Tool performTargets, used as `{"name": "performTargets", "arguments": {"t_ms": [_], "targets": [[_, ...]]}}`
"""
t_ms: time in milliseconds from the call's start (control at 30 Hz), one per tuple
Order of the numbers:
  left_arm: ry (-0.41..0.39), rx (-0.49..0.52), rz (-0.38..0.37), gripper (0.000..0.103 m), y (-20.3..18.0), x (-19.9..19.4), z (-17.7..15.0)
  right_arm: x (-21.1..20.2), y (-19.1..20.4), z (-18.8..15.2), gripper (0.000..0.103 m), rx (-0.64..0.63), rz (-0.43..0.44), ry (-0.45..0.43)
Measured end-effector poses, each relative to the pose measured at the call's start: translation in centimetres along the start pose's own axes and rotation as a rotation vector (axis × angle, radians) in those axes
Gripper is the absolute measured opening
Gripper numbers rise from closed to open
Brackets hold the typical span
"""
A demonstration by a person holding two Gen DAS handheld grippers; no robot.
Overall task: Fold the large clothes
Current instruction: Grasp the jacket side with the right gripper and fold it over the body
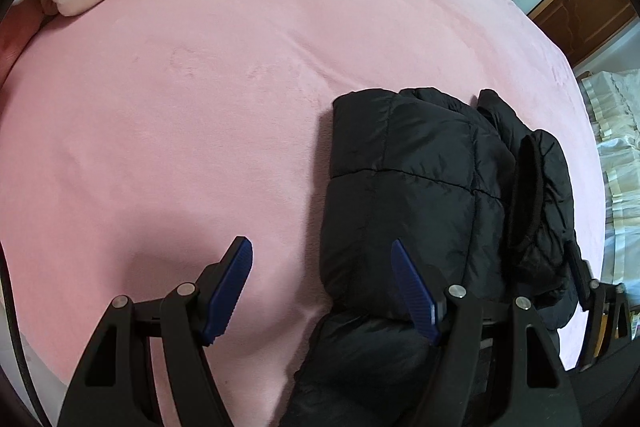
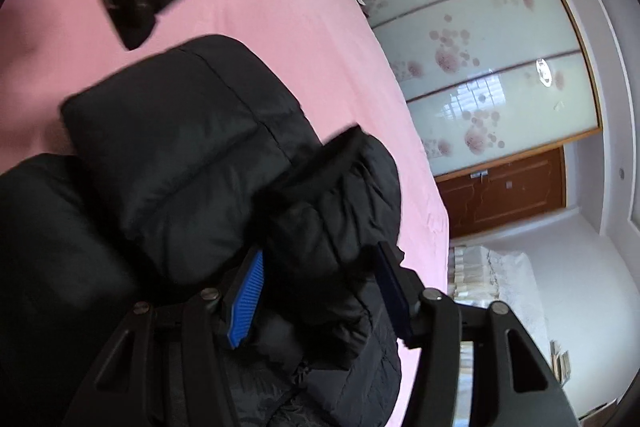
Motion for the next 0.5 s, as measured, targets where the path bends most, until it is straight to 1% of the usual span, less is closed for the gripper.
{"name": "performTargets", "arguments": {"t_ms": [33, 67, 100, 133, 167, 200, 267, 333, 367, 400, 433, 467, 500], "targets": [[0.001, 0.001, -0.004, 0.071, -0.4, 0.2, 0.1, 0.4, -1.3, -0.3, 0.015, 0.092, 0.044, 0.027], [-0.004, 0.004, -0.017, 0.071, -0.8, 0.4, 0.3, 0.7, -2.8, -0.7, 0.012, 0.197, 0.093, 0.054], [-0.004, 0.005, -0.021, 0.071, -1.2, 0.6, 0.4, 1.0, -4.2, -1.3, 0.012, 0.293, 0.133, 0.077], [-0.006, 0.007, -0.026, 0.071, -1.6, 0.9, 0.6, 1.6, -6.4, -2.5, 0.012, 0.428, 0.168, 0.117], [-0.007, 0.009, -0.031, 0.071, -2.0, 1.0, 0.7, 2.1, -8.0, -3.8, 0.011, 0.522, 0.177, 0.154], [-0.008, 0.012, -0.036, 0.071, -2.6, 1.3, 0.8, 2.9, -10.1, -6.1, 0.011, 0.640, 0.180, 0.214], [-0.008, 0.020, -0.042, 0.071, -3.4, 1.7, 0.7, 4.2, -12.2, -10.2, 0.011, 0.776, 0.181, 0.319], [0.002, 0.032, -0.046, 0.071, -4.4, 2.4, 0.5, 5.6, -12.9, -15.1, 0.012, 0.855, 0.203, 0.436], [0.008, 0.039, -0.045, 0.071, -4.7, 2.8, 0.3, 6.1, -12.7, -17.1, 0.012, 0.864, 0.219, 0.483], [0.018, 0.049, -0.042, 0.071, -5.2, 3.3, 0.1, 6.5, -12.2, -19.2, 0.016, 0.872, 0.255, 0.531], [0.026, 0.056, -0.040, 0.071, -5.4, 3.7, 0.0, 6.8, -11.9, -20.4, 0.018, 0.880, 0.290, 0.558], [0.029, 0.063, -0.037, 0.071, -5.7, 4.0, -0.1, 7.0, -11.7, -21.4, 0.019, 0.897, 0.329, 0.571], [0.033, 0.074, -0.031, 0.071, -5.9, 4.4, -0.2, 7.0, -11.7, -22.4, 0.023, 0.927, 0.370, 0.574]]}}
Point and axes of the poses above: each gripper's, at about its wrist camera, not at the fingertips, and x roughly the way its jaws point, y to its left, z to its top, the point moved 10 cm from there along x, roughly the way its jaws point, and after that the axes turned 5 degrees about -z, right-handed, at the moved point
